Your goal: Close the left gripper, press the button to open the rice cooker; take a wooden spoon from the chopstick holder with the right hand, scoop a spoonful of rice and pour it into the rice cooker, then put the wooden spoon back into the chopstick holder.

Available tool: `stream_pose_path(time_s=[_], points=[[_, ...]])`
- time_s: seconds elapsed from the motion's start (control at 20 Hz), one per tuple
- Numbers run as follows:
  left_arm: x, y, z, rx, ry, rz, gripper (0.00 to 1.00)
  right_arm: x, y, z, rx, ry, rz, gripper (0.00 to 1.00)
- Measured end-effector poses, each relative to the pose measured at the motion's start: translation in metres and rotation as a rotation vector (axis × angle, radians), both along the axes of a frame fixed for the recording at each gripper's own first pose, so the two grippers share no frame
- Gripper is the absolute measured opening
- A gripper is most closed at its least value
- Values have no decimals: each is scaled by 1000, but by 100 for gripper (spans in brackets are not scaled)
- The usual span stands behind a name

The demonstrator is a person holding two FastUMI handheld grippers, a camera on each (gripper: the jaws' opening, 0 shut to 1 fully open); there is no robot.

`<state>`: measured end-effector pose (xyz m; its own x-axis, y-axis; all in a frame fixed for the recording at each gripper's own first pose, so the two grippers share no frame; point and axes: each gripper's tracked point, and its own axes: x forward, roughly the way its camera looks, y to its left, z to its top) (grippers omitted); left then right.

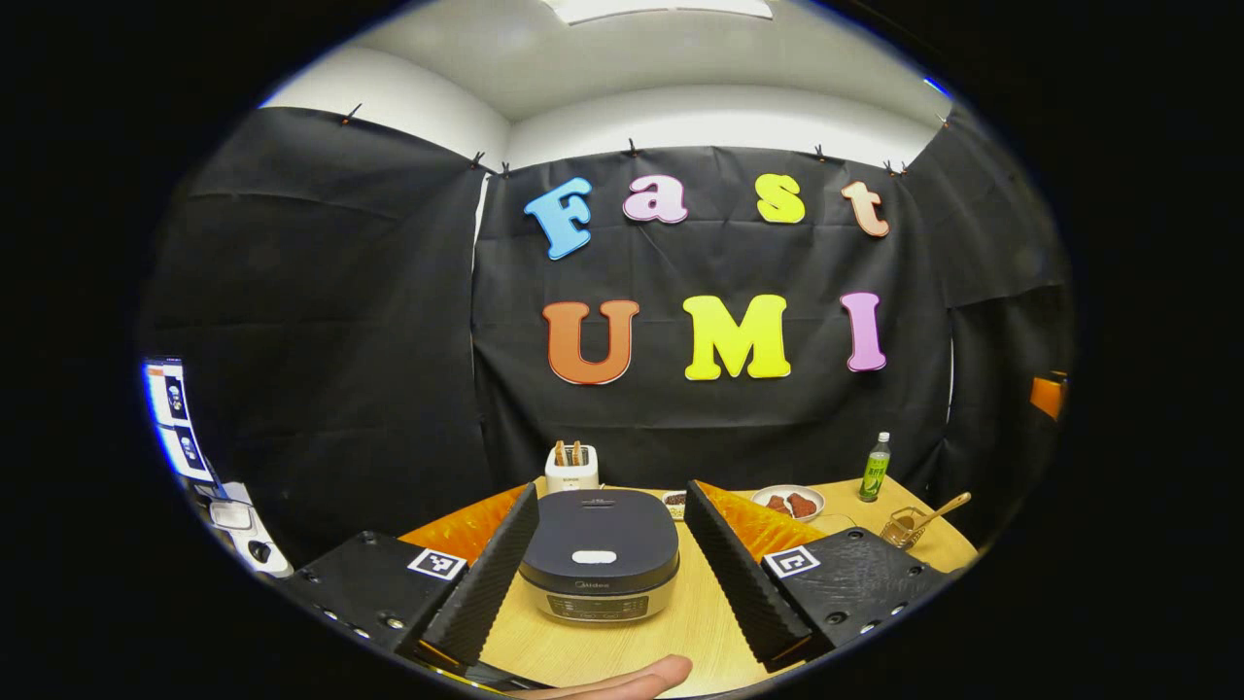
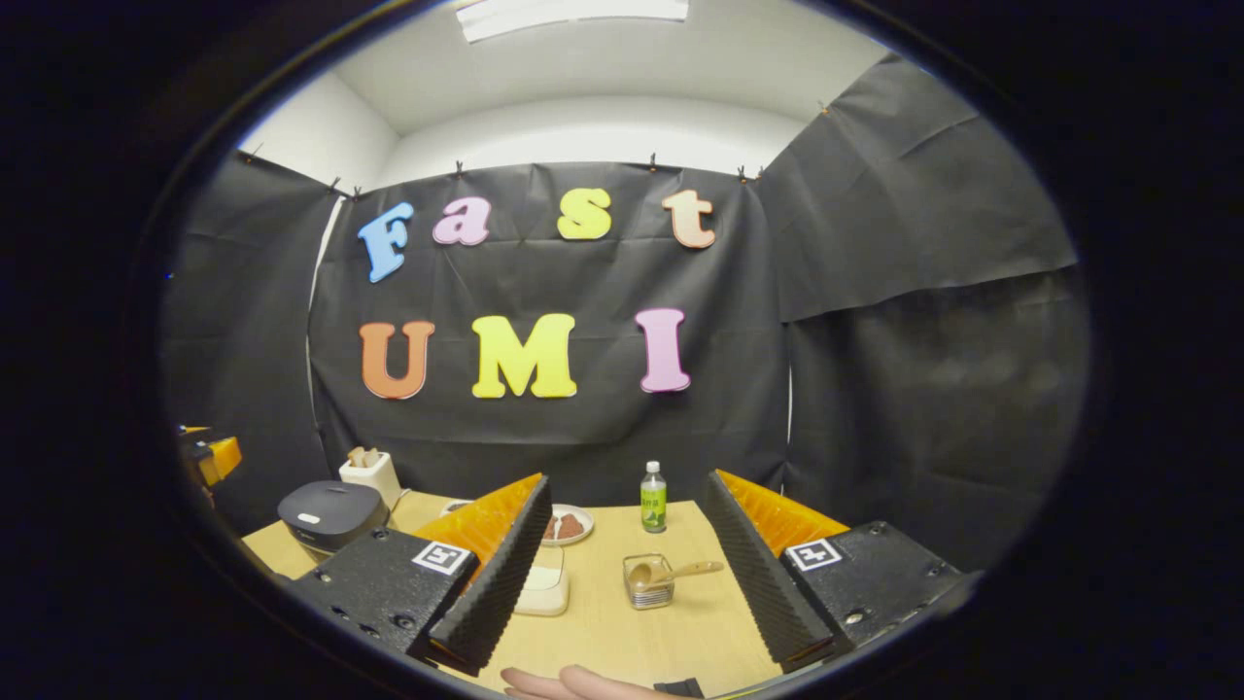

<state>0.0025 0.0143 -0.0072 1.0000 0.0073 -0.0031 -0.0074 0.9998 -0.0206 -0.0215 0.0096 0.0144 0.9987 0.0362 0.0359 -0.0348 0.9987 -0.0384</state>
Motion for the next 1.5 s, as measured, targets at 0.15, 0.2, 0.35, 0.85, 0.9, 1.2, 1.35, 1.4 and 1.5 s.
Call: stream_pose_path(time_s=[0.15, 0.2, 0.35, 0.85, 0.9, 1.2, 1.35, 1.4, 1.5], points=[[2, 0, -4, 3, 8, 13, 96, -2, 0, -3, 3, 2, 7, 100], [2, -2, -6, 3, 18, 13, 96, -2, 0, -6, 0, 5, 12, 100], [7, -6, -11, 12, 30, -1, 91, -8, 4, -13, -9, 18, 36, 99], [48, -8, -45, 5, 123, -14, 39, -9, -10, -23, -32, -15, -2, 100], [54, -8, -54, 2, 149, -18, 35, -8, -11, -26, -35, -11, -2, 100], [92, 1, -102, -26, 295, 4, 0, -2, -16, -39, -55, 8, -6, 99], [112, 11, -123, 16, 355, 32, 0, 3, -18, -46, -67, 18, -9, 100], [117, 11, -131, 10, 382, 31, 0, 5, -19, -48, -67, 21, -9, 100], [125, 16, -143, 0, 413, 38, 0, 9, -21, -54, -69, 34, -10, 99]])
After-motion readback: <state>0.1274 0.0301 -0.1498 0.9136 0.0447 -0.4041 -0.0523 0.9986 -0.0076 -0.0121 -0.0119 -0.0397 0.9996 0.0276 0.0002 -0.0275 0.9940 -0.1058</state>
